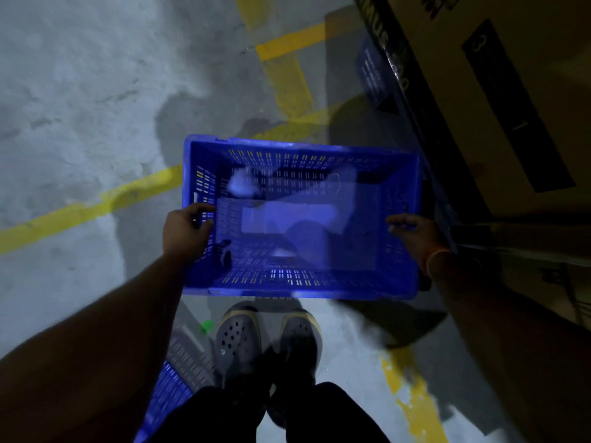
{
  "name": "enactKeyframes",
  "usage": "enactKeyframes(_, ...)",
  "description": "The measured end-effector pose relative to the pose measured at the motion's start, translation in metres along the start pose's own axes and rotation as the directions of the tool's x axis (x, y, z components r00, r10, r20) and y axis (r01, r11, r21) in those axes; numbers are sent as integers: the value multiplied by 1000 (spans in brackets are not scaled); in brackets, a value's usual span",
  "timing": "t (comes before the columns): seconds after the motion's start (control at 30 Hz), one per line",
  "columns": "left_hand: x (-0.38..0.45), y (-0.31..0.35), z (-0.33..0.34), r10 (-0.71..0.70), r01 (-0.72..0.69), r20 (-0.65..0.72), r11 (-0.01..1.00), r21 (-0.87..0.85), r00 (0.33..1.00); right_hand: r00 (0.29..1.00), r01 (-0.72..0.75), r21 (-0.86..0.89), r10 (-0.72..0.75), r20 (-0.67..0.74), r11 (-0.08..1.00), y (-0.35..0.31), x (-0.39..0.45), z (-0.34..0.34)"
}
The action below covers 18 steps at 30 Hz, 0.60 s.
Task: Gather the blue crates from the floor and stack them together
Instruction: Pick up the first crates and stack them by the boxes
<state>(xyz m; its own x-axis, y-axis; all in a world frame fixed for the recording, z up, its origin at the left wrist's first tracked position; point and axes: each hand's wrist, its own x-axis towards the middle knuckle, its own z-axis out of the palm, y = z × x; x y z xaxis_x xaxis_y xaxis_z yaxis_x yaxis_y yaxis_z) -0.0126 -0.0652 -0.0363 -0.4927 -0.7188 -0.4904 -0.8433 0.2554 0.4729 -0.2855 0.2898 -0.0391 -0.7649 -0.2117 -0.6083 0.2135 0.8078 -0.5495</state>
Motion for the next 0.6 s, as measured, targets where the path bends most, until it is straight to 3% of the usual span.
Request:
enactKeyframes(0.27, -103, 18, -104, -51, 52, 50, 999, -14, 997, 994, 78, -54, -74, 75, 996, -15, -128, -54)
enactKeyframes(0.6, -281, 84, -262, -20, 24, -65, 998, 59, 998, 995, 92, 22, -92, 31, 996, -82, -309, -141)
